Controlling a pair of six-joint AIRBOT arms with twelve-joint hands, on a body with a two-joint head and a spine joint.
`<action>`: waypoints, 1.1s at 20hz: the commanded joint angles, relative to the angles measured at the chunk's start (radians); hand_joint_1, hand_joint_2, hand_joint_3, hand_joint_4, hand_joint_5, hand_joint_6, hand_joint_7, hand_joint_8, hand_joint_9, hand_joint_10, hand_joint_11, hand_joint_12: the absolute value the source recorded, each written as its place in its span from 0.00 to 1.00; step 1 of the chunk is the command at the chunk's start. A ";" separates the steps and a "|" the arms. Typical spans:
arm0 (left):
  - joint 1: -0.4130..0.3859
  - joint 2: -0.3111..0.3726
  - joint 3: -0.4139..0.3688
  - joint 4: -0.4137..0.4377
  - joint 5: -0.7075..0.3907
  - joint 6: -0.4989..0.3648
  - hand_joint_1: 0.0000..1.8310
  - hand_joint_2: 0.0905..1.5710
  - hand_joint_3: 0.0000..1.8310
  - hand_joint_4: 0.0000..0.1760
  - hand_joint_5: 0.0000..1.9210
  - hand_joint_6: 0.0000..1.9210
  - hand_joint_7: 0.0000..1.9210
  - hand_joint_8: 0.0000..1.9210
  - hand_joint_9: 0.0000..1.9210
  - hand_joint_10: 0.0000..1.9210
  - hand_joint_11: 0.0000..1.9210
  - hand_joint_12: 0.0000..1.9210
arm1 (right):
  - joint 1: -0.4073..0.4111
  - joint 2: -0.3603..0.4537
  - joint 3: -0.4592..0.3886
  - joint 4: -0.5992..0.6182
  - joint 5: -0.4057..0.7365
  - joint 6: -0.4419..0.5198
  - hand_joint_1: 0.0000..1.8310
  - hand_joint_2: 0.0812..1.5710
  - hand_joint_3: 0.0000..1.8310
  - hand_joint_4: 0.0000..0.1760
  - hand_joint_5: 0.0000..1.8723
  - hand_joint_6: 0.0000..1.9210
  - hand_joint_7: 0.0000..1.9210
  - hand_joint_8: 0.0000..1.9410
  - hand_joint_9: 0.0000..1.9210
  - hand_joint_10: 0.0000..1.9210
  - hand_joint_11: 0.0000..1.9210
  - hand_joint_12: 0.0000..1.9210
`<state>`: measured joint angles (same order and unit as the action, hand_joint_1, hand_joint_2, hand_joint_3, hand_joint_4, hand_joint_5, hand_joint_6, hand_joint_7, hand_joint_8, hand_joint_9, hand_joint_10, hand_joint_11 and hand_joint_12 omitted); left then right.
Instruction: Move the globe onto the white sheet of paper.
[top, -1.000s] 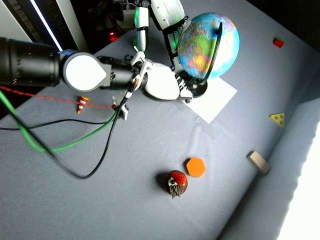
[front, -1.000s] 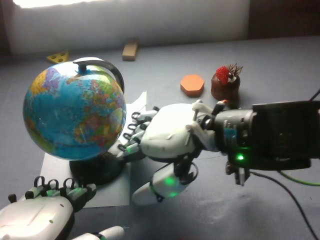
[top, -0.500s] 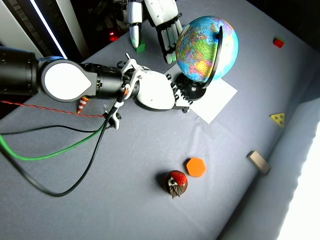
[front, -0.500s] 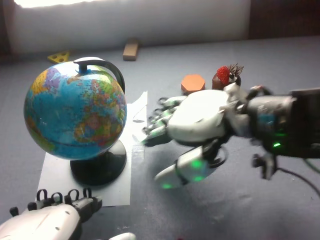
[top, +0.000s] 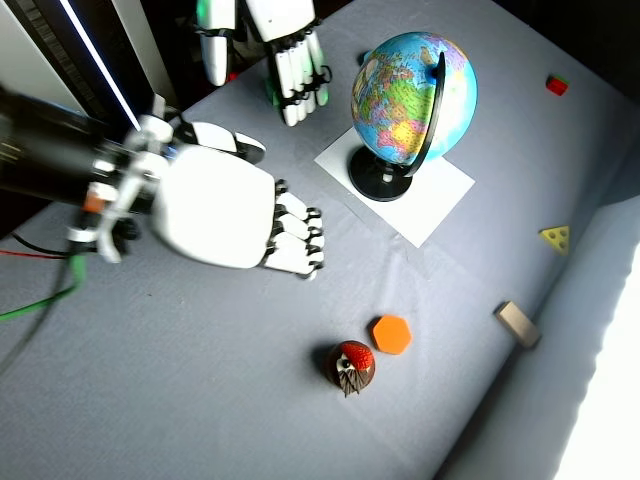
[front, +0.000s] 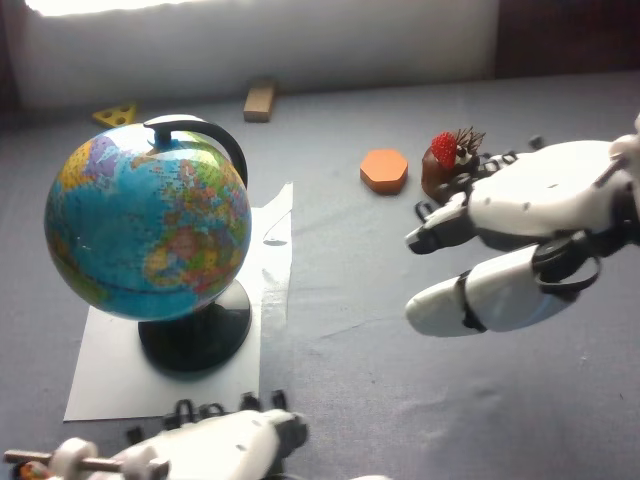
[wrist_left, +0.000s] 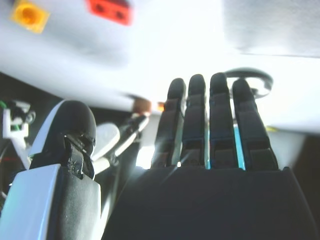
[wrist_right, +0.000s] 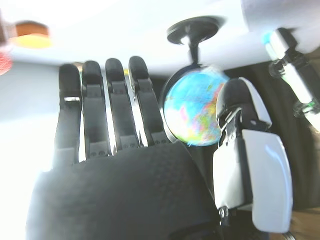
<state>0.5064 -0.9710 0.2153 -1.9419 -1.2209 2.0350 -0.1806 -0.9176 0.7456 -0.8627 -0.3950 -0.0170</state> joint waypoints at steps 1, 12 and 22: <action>-0.040 -0.011 0.007 0.013 -0.032 0.029 0.08 0.74 0.00 0.00 0.11 0.00 0.11 0.00 0.09 0.00 0.00 0.09 | 0.028 0.027 -0.030 -0.018 -0.014 0.029 0.02 0.71 0.00 0.00 0.19 0.00 0.17 0.00 0.15 0.01 0.00 0.45; -0.269 -0.021 0.047 -0.140 -0.100 0.187 0.08 0.78 0.00 0.00 0.46 0.04 0.55 0.04 0.39 0.41 0.16 0.81 | 0.105 0.138 -0.198 -0.234 -0.199 0.283 0.01 0.80 0.00 0.00 0.40 0.42 0.46 0.26 0.29 0.58 0.15 0.92; -0.339 -0.010 0.044 -0.162 -0.109 0.262 0.46 0.87 0.00 0.00 0.51 1.00 0.57 1.00 0.64 1.00 0.60 1.00 | 0.083 0.152 -0.247 -0.234 -0.201 0.253 0.51 0.53 0.61 0.00 0.38 1.00 0.63 1.00 0.69 1.00 0.72 1.00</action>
